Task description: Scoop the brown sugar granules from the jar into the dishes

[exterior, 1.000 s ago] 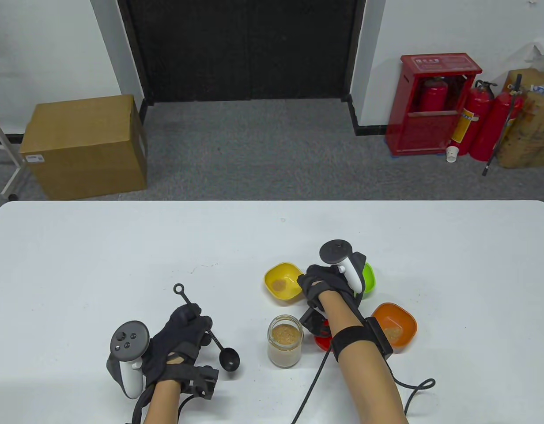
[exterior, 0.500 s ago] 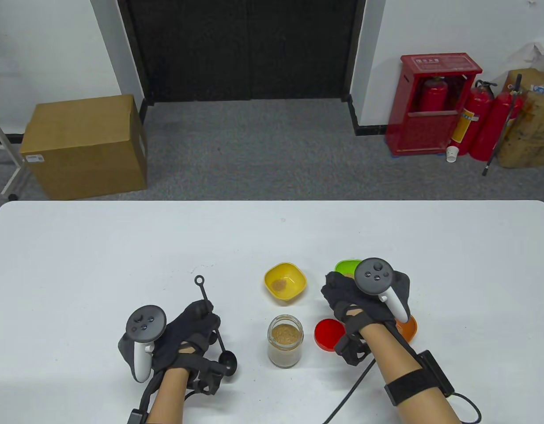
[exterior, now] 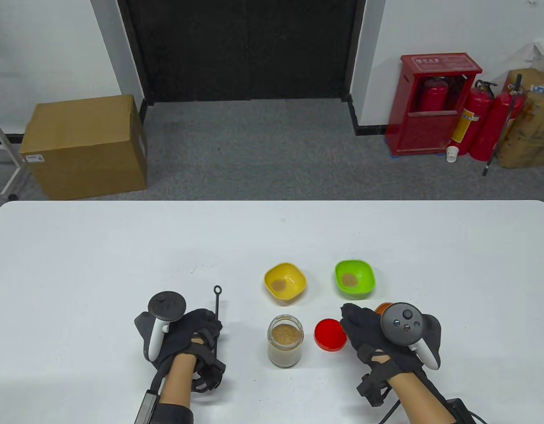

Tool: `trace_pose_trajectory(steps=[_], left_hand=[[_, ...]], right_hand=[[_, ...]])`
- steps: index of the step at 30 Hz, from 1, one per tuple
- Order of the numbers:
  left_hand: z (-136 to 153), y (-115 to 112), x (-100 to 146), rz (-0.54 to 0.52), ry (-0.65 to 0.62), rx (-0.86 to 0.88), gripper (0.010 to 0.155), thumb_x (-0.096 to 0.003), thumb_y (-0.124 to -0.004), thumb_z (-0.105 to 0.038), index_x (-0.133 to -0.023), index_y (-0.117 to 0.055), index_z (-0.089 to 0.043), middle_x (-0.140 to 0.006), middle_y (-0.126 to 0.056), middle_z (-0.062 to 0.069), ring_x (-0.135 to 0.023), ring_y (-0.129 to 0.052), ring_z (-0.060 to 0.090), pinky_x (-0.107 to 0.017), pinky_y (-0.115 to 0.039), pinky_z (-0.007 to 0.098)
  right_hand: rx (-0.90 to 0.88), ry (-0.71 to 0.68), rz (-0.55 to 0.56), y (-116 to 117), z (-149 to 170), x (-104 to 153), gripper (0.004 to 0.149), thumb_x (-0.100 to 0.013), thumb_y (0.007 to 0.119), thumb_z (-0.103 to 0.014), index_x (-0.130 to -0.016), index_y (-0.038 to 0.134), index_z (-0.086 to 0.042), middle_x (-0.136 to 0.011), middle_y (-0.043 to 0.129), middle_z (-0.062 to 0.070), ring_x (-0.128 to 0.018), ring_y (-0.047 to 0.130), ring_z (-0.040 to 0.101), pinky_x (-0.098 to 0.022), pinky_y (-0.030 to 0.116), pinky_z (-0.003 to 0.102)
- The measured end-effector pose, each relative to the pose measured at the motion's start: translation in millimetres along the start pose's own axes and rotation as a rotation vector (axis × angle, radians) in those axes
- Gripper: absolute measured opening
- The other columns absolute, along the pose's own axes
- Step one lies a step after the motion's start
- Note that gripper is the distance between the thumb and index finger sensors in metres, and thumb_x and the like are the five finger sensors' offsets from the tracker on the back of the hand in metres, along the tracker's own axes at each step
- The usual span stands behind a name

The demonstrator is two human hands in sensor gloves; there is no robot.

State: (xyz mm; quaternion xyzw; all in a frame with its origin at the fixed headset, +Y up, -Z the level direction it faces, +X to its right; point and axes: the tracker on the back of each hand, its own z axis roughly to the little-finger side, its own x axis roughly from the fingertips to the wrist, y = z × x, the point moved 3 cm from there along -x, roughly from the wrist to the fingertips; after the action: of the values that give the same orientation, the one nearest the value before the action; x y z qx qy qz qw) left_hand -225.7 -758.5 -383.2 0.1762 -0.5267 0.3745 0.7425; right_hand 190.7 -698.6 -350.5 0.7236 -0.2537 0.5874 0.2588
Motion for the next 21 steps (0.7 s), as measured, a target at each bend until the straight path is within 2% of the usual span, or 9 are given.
trace_pose_trajectory(steps=[7,12,21], left_hand=[[4.3,-6.6,-1.9,-0.022,0.009,-0.072,0.047,-0.0482,-0.096,-0.034,-0.089,-0.089,-0.011,-0.068,-0.106,0.007,-0.040,-0.108,0.021,-0.040,-0.086,0.048],[10.2,-13.3,-4.1,0.004,0.045,-0.185,0.047,-0.0480,-0.096,-0.035,-0.088,-0.090,-0.011,-0.068,-0.105,0.006,-0.040,-0.108,0.020,-0.040,-0.086,0.048],[2.7,-15.3,0.9,-0.027,0.042,-0.295,0.050,-0.0472,-0.097,-0.036,-0.089,-0.088,-0.011,-0.068,-0.104,0.004,-0.044,-0.107,0.022,-0.042,-0.084,0.050]], right_hand=[[0.023,-0.003,-0.008,6.1,4.0,2.5,0.049,-0.054,0.080,-0.028,-0.094,0.079,-0.001,-0.088,0.086,0.032,-0.061,0.089,0.050,-0.037,0.078,0.065],[0.035,0.005,-0.005,9.5,8.3,1.2,0.048,-0.054,0.081,-0.028,-0.094,0.080,-0.001,-0.088,0.087,0.032,-0.061,0.089,0.050,-0.037,0.078,0.065],[0.056,0.016,-0.010,14.0,11.2,-0.1,0.049,-0.054,0.081,-0.028,-0.094,0.079,0.000,-0.087,0.087,0.032,-0.061,0.089,0.050,-0.037,0.078,0.065]])
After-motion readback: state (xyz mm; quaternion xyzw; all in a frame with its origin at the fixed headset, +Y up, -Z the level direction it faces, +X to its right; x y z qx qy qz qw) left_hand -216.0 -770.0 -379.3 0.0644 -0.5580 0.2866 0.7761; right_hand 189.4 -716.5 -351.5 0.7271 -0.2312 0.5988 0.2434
